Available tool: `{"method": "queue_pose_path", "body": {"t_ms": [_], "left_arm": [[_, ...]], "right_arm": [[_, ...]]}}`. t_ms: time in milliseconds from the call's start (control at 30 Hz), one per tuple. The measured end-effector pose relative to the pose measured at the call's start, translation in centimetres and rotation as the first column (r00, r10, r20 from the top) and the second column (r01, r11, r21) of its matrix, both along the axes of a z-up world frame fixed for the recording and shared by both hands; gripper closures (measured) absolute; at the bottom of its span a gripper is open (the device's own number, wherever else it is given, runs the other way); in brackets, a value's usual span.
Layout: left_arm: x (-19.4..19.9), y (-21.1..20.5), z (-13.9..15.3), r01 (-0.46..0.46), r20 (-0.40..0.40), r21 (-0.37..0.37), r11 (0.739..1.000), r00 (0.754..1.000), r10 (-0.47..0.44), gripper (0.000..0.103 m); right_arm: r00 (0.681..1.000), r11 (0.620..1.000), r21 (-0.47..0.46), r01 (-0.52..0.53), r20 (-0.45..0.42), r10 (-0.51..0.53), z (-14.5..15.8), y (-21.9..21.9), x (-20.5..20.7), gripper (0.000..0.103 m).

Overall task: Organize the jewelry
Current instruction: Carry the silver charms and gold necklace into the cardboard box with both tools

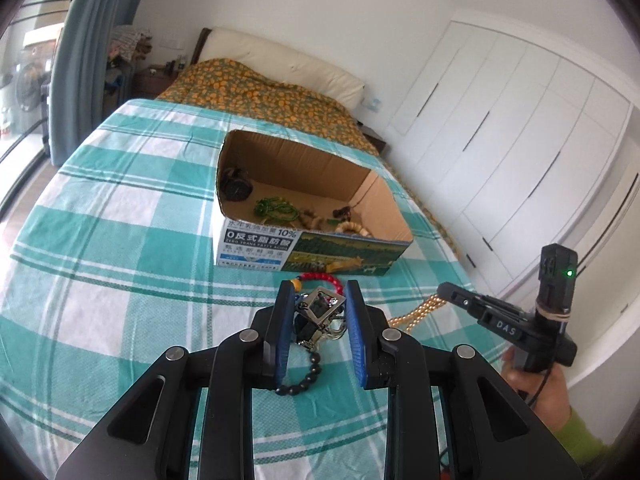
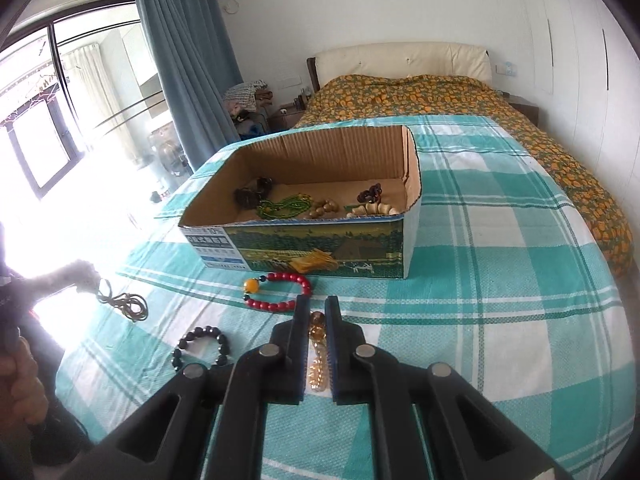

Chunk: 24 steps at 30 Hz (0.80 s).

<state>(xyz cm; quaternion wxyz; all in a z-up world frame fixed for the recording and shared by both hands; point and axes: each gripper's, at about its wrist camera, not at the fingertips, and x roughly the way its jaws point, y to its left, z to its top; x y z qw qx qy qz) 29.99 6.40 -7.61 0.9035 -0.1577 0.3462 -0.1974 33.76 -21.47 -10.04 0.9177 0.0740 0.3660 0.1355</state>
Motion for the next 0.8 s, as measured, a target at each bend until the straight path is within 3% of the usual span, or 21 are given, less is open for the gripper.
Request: {"method": "queue_pose_path", "body": {"t_ms": [433, 800], "left_arm": [[1.7, -0.8, 4.3, 0.004, 0.039, 0.086, 0.996, 0.999, -0.007, 0.079], [7.3, -2.0, 8.4, -0.032, 0.12, 0.183, 0.983, 0.993, 0.01, 0.079]], "right_arm": [[0.993, 0.998, 0.014, -0.068, 0.099, 0.067, 7.3, 0.3, -2.2, 0.095], [0.979, 0.994, 0.011, -0.113, 0.17, 0.11, 12.9, 1.4, 2.1, 0.095]]}}
